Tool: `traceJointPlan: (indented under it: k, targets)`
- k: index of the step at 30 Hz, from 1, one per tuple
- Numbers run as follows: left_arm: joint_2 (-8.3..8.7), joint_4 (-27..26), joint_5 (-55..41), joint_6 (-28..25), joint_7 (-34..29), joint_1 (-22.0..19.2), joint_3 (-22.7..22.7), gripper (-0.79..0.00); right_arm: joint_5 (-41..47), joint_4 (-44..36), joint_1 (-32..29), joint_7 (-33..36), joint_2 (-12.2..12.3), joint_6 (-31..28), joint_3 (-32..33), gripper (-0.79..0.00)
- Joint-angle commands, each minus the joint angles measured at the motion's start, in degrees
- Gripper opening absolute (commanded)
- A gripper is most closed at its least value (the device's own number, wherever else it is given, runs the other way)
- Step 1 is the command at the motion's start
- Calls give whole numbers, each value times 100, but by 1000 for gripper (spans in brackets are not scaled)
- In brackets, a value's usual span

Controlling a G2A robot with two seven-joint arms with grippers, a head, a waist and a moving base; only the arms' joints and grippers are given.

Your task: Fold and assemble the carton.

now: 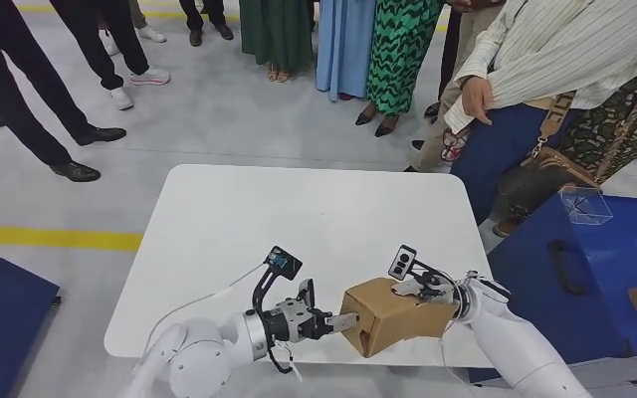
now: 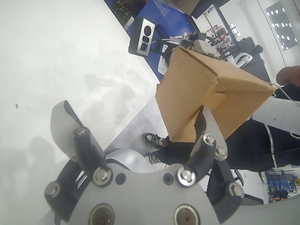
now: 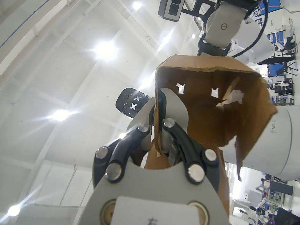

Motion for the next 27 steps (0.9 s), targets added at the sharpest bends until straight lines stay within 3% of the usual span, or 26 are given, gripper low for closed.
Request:
traceJointPlan:
  k: [1, 9, 14, 22, 27]
  targets:
    - [-15, 53, 24, 27, 16, -66, 63, 0, -2, 4, 7, 0, -4, 0, -9, -785]
    - [-57, 197, -21, 123, 89, -230, 155, 0, -27, 54, 31, 0, -13, 0, -10, -785]
    - [-34, 91, -96, 102, 98, -183, -46, 0, 30, 177, 84, -2, -31, 2, 32, -785]
    - [123, -296, -699, -112, 143, 374, -1327, 0, 251, 393, 232, -269, -104, 106, 163, -785]
    - [178, -299, -1651, -565, 236, 718, -2075, 0, 298, 421, 241, -342, -117, 155, 177, -785]
